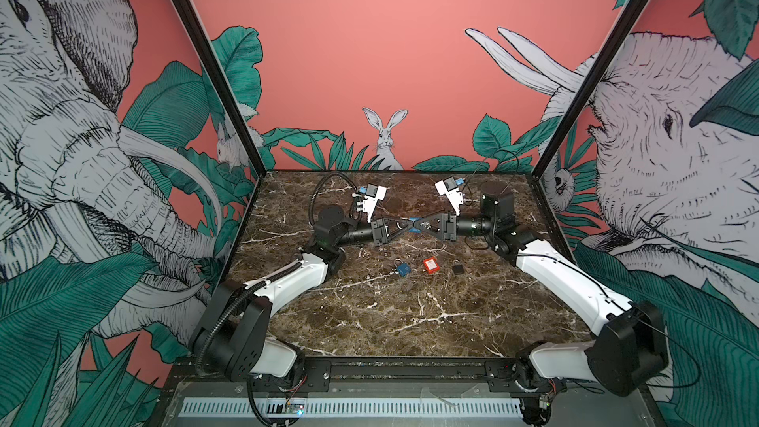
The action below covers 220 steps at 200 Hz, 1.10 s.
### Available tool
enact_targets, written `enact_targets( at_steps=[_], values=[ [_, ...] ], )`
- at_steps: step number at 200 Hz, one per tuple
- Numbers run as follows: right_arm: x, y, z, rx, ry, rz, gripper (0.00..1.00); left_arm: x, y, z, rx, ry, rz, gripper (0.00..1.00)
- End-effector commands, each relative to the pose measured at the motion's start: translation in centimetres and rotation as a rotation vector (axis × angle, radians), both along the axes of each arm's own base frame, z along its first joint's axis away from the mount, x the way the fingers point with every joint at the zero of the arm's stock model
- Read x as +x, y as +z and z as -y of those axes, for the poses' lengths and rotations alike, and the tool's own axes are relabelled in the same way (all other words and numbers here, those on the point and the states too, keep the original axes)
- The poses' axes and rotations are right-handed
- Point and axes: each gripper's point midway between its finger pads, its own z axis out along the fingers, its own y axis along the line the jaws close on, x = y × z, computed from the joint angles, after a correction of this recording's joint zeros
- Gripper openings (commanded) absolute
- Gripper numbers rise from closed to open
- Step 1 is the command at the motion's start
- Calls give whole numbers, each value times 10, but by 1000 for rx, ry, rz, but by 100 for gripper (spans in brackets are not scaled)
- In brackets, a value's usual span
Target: Lock with the key
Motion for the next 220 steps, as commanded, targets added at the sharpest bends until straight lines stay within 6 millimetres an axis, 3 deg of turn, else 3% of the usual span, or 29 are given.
enact_targets(
  at_steps=[1, 40, 71, 128, 220],
  values=[
    [18, 13, 18, 33, -116, 37, 41, 1, 13, -2, -54, 19, 29, 0],
    [15, 10, 33, 43, -138, 30, 46, 11, 12, -9, -95, 44, 0, 0],
    [6, 9, 32, 65, -93, 34, 40, 14, 10, -7, -104, 39, -13, 0],
    [8, 12, 28, 98, -66, 30, 28, 15, 11, -6, -112, 32, -19, 0],
    [7, 9, 24, 119, -38, 9, 22, 15, 10, -5, -113, 25, -22, 0]
  ],
)
